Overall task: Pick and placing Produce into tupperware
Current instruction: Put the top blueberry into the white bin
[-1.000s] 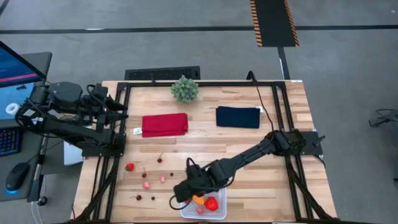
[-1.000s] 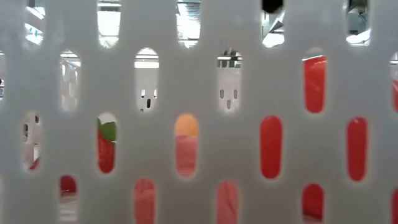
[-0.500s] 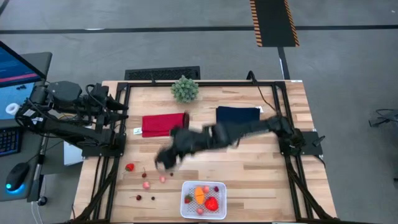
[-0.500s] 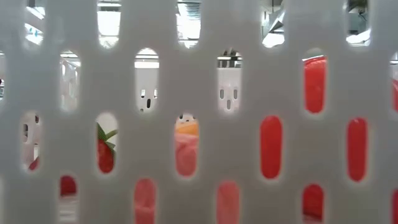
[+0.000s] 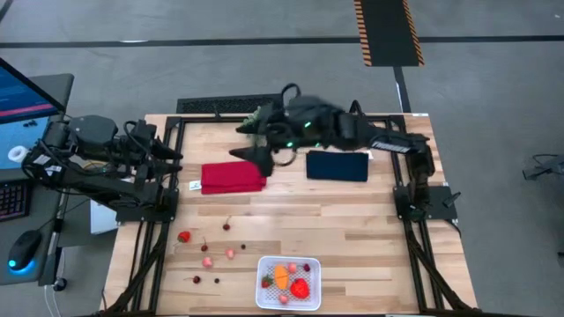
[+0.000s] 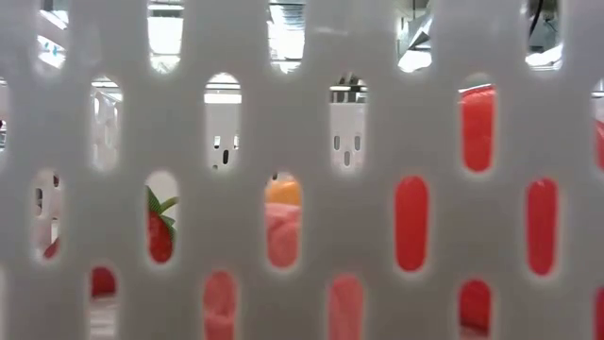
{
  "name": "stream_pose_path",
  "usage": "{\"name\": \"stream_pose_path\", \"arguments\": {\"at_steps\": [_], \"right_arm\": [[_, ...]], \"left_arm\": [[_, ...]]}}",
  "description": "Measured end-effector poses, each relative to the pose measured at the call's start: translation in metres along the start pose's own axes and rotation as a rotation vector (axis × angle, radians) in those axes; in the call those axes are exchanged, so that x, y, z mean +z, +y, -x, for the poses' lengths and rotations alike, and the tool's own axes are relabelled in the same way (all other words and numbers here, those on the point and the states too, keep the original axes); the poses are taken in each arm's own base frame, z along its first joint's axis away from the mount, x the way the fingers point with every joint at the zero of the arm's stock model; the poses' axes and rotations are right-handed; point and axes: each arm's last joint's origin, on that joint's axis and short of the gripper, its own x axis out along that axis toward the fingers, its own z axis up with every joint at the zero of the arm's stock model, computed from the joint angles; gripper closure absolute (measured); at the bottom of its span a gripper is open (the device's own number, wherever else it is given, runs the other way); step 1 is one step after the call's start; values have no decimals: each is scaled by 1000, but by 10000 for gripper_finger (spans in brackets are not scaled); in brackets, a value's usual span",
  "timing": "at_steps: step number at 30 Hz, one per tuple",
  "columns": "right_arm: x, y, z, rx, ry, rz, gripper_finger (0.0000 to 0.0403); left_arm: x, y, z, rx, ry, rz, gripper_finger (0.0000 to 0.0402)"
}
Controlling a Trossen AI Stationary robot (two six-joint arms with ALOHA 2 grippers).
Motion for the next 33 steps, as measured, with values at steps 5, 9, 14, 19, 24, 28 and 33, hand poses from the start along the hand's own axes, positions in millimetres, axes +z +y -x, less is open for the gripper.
{"name": "stream_pose_path", "arguments": {"at_steps": [5, 9, 14, 19, 24, 28, 33], "right_arm": [[34, -13, 17, 258, -188, 167, 29], [40, -16, 7, 389, -325, 209, 29], [-5, -18, -41, 490, -328, 141, 29], [-32, -36, -51, 615, -474, 99, 29], [-83, -66, -57, 679, -463, 50, 29], [-110, -81, -42, 689, -519, 41, 29], [-142, -101, -20, 655, -480, -8, 29]], "left_arm": [[1, 1, -2, 45, -14, 46, 212], [3, 2, -5, 105, -36, 68, 212], [5, 4, -7, 183, -73, 84, 212], [6, 4, -10, 223, -83, 82, 212], [7, 3, -16, 231, -68, 87, 212], [8, 3, -20, 236, -59, 100, 212], [9, 2, -25, 249, -49, 108, 212]]}}
